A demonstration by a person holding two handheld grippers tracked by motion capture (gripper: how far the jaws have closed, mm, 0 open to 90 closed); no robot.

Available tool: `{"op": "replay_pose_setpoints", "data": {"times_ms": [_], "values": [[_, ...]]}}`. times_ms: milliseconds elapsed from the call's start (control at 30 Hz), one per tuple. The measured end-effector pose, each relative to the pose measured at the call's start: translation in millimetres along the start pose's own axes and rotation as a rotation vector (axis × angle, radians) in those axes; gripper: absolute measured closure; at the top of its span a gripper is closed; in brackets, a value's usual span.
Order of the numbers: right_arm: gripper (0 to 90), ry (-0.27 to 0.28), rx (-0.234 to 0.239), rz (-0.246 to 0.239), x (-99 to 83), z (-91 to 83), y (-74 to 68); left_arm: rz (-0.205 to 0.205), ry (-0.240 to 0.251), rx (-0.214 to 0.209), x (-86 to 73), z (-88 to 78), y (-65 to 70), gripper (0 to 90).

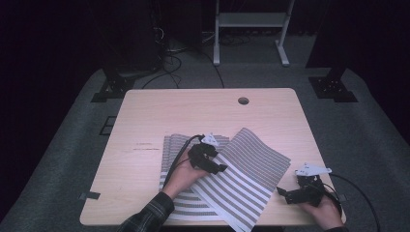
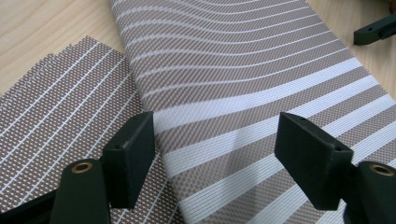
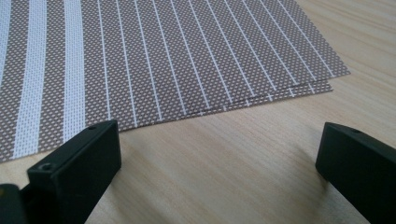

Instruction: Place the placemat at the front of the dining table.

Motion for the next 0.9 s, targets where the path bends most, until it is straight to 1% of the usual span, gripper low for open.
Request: {"op": "replay_pose_setpoints", "data": {"times_ms": [67,133,300,367,400,433,467,500,667,833,900], "values": [[0.0,0.000,0.000,0.000,0.0,0.0,0.0,0.003,-0.001,0.003,-0.2,-0.7,-0.7,24.0],[0.0,0.000,0.000,-0.001,0.0,0.0,0.0,0.005,0.001,0.006,-0.9,-1.4,-1.5,18.8],[0.0,0.000,0.000,0.000,0.0,0.0,0.1,0.003,0.008,0.020,-3.0,-5.5,-3.7,11.2],[0.0,0.000,-0.001,0.000,0.0,0.0,0.1,0.016,0.016,0.032,-4.2,-8.0,-4.5,8.4],[0.0,0.000,-0.001,0.000,0.0,0.0,0.2,0.017,0.013,0.036,-4.9,-9.3,-4.5,7.5],[0.0,-0.001,-0.002,0.002,-0.1,-0.2,0.0,0.017,0.020,0.041,-5.3,-9.6,-4.2,5.1],[0.0,-0.001,-0.002,0.003,-0.2,-0.3,0.0,0.021,0.014,0.050,-6.3,-10.9,-4.6,2.8],[0.0,-0.001,-0.002,0.004,-0.3,-0.3,0.1,0.023,0.016,0.050,-7.0,-12.3,-4.5,1.7],[0.0,-0.001,-0.003,0.004,-0.3,-0.4,0.1,0.020,0.027,0.064,-12.9,-22.8,-6.0,0.0],[0.0,-0.001,-0.003,0.004,-0.3,-0.4,0.1,0.015,0.038,0.081,-20.7,-37.1,-8.8,0.0],[0.0,-0.001,-0.003,0.004,-0.3,-0.4,0.1,0.007,0.044,0.088,-24.3,-43.4,-10.4,0.0]]}}
Point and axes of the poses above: each handheld gripper's, and its own axes: z roughly forward along the jaws, x roughly out of its top, y roughly to its right, the point moved 5 cm from there along z, roughly forward along the jaws, and after that the axes turned 7 degrees about -z, right-handed, at the moved point
